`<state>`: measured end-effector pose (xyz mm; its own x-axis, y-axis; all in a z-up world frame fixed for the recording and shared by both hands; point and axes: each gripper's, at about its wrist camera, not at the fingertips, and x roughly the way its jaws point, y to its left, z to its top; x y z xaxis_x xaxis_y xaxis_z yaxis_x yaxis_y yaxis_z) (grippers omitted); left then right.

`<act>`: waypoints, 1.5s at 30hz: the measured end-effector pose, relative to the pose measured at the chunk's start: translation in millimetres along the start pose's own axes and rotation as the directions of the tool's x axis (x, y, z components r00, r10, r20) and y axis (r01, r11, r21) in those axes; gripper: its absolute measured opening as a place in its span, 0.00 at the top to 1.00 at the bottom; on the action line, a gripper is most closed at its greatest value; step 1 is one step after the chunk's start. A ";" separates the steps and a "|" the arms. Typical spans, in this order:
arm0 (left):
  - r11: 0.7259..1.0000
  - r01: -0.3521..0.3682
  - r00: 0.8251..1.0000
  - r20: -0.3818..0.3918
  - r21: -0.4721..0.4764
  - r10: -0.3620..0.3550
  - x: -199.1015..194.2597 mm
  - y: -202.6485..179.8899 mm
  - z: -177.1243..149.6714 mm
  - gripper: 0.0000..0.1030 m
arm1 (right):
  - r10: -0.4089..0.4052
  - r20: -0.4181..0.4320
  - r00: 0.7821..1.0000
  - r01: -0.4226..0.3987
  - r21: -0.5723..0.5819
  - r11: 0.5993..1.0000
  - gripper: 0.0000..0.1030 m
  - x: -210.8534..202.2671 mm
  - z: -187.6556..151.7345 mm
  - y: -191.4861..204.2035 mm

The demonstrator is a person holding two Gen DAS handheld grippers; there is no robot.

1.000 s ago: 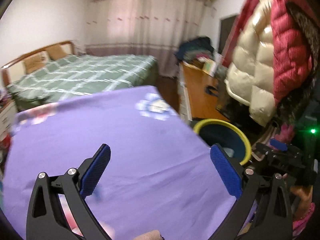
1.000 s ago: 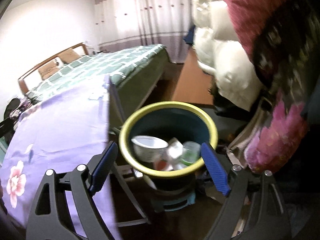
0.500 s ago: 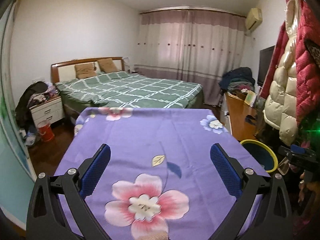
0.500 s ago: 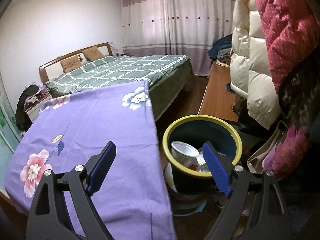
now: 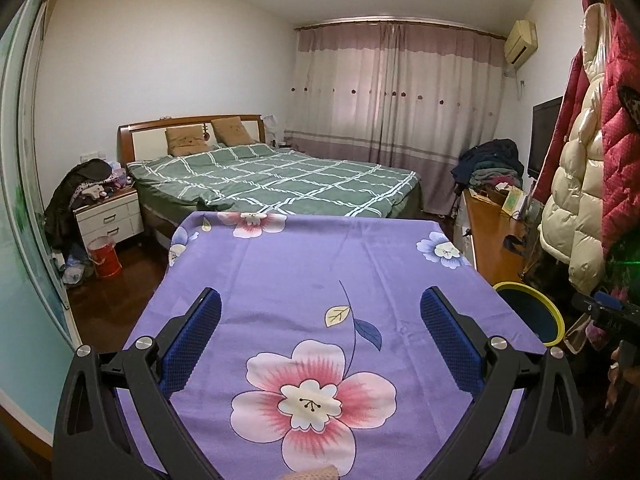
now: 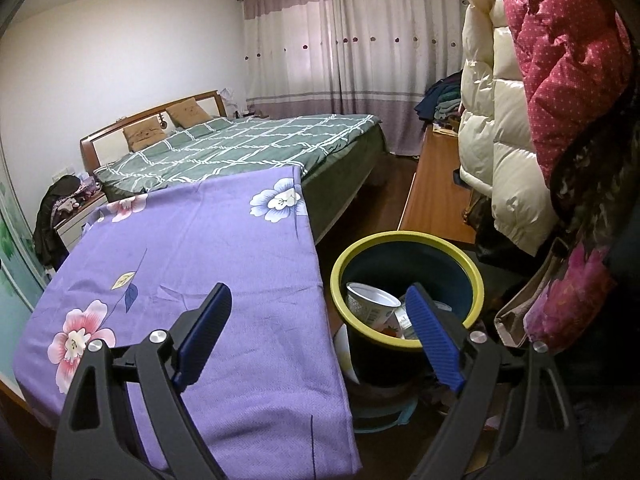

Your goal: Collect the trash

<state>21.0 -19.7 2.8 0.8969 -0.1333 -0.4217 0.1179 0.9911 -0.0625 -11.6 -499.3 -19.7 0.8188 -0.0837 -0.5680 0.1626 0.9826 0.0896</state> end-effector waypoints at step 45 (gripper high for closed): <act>1.000 0.016 0.998 -0.054 0.005 -0.015 13.0 -4.6 -9.5 0.05 | 0.017 -0.010 1.000 -0.017 -0.005 1.000 0.18 6.1 -1.0 8.1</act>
<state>28.1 -26.1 -11.0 0.8708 -0.1485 -0.4687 0.1338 0.9889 -0.0648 -5.8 -491.7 -23.3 0.8161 -0.0652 -0.5743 0.1455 0.9848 0.0949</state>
